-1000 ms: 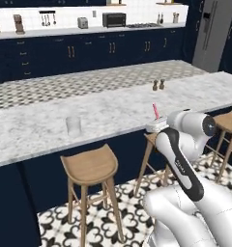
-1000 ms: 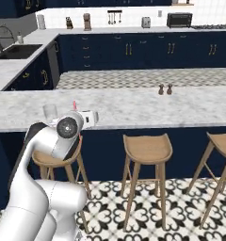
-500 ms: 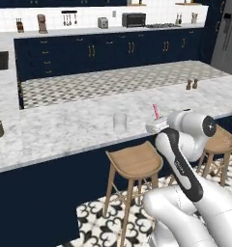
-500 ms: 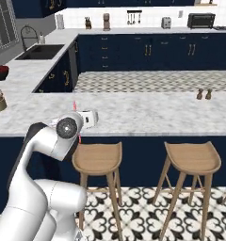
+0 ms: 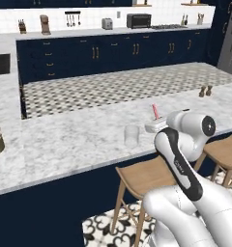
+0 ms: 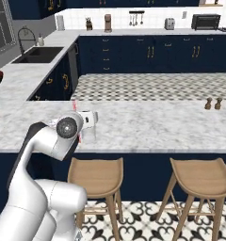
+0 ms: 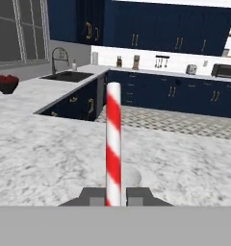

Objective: Take a straw from the drawer in front and place it inside the glass cup on the dining counter.

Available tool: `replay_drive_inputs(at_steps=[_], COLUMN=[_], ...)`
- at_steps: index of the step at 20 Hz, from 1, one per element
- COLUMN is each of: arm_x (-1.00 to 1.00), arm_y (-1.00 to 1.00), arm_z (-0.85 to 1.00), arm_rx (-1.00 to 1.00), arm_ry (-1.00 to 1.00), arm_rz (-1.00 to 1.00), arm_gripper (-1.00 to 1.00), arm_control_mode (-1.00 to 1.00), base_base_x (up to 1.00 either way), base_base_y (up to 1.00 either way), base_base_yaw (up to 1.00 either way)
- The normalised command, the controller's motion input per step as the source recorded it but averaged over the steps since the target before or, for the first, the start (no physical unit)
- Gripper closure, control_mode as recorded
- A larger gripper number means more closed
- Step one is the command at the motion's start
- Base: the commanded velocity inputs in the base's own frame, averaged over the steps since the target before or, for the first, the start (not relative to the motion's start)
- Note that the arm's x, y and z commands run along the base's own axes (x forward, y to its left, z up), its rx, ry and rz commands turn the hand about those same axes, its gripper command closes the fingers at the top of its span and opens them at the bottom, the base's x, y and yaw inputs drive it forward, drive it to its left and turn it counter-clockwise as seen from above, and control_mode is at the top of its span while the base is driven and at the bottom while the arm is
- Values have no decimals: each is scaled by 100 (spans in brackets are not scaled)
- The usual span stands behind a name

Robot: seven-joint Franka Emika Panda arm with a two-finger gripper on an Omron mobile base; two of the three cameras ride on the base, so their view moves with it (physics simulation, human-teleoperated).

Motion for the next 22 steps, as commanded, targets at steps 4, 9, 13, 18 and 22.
replay_drive_inputs(at_steps=[4, 9, 13, 18, 22], arm_x=[0, 64, 72, 94, 90], arm_y=[0, -8, -18, -1, 0], arm_z=[0, 3, 4, 0, -6], arm_rx=[0, 5, 17, 19, 15], arm_ry=[0, 0, 1, 9, 15], arm_rz=[0, 26, 41, 44, 39], arm_gripper=[100, 100, 100, 100, 100], arm_control_mode=[100, -100, -100, -100, -100], base_base_x=[94, 0, 0, 0, 0], base_base_y=[0, 0, 0, 0, 0], base_base_yaw=[15, 0, 0, 0, 0])
